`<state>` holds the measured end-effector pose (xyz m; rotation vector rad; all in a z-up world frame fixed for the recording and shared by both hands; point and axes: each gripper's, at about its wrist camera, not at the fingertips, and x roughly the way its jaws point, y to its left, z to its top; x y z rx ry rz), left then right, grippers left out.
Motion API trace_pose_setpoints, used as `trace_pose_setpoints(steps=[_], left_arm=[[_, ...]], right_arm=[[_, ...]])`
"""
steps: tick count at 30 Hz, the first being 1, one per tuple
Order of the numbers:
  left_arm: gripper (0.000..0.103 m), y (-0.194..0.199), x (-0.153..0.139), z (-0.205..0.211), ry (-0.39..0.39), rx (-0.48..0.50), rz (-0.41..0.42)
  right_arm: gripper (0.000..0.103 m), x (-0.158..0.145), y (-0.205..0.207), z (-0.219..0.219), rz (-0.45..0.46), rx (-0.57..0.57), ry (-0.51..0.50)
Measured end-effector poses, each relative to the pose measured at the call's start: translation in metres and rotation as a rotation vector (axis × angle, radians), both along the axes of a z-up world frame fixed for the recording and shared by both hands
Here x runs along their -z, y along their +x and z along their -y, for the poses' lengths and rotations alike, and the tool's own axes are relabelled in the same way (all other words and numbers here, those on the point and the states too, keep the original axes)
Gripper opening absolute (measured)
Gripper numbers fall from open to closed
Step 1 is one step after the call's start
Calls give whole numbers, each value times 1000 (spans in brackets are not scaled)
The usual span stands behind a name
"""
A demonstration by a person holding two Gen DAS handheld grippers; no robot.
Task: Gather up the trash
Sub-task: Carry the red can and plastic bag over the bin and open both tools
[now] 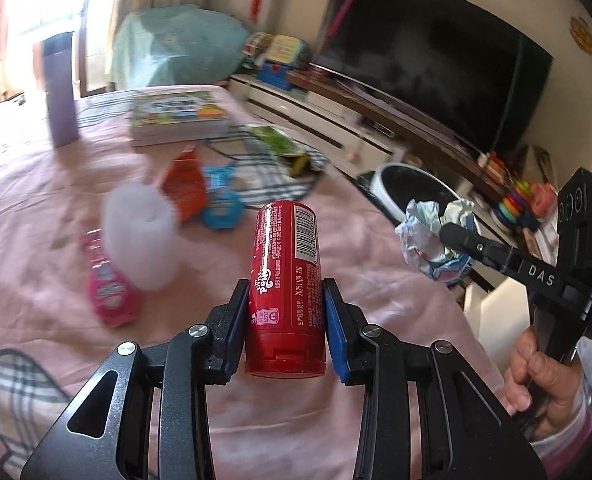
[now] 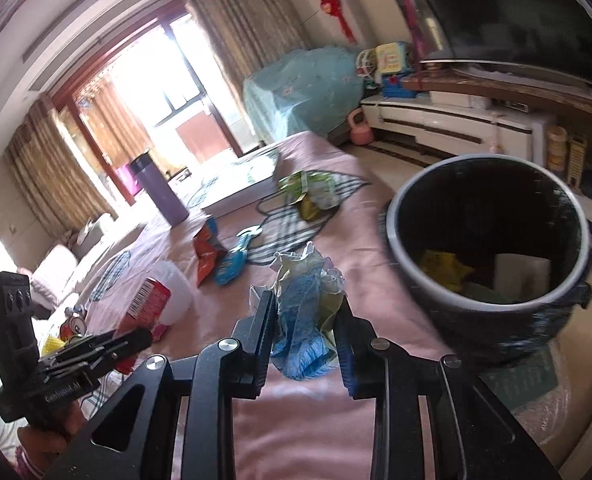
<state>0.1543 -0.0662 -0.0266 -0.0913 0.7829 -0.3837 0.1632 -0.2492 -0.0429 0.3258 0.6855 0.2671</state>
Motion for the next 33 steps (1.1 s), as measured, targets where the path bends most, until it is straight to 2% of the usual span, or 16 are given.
trace_pose_setpoints(steps=[15, 28, 33], left_arm=[[34, 23, -3, 86, 21, 152, -2], [34, 43, -8, 142, 54, 237, 2], [34, 54, -12, 162, 44, 264, -3]], right_arm=[[29, -9, -15, 82, 18, 167, 27], [29, -10, -8, 125, 23, 245, 55], [29, -14, 1, 134, 27, 253, 51]])
